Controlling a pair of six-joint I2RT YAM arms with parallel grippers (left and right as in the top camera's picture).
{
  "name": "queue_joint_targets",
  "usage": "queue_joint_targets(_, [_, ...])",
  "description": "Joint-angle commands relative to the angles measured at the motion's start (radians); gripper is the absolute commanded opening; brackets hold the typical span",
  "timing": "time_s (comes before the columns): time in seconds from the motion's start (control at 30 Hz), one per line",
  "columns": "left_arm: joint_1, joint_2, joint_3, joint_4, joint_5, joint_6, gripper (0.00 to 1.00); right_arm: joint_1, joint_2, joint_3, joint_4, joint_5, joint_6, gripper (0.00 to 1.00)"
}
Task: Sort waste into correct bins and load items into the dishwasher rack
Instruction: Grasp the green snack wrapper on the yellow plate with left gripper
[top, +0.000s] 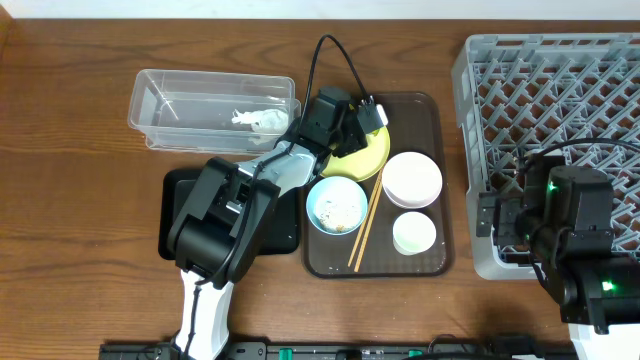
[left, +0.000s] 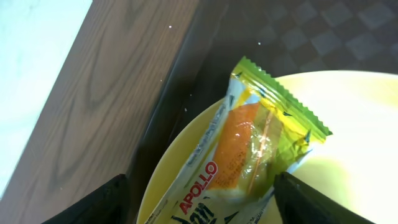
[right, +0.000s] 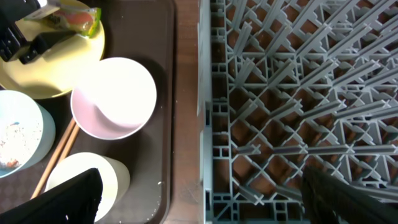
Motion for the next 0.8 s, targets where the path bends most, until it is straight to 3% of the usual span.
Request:
queue_joint_targets(0.0, [-0.002, 0.014, 0.014, 0.004, 0.011, 0.011, 0.73, 0.007, -0.002, 0.022, -0.008, 0.010, 0.006, 0.99])
queue_joint_targets(0.47, [-0.002, 0.053, 0.014, 0.029, 0.014, 0.010, 0.64, 0.007, -0.002, 0.022, -0.011, 0.010, 0.006, 0.99])
queue_joint_targets(0.77, [-0.002, 0.053, 0.014, 0.039, 0.013, 0.009, 0.34, 0.007, -0.002, 0.022, -0.012, 0.010, 0.006, 0.99])
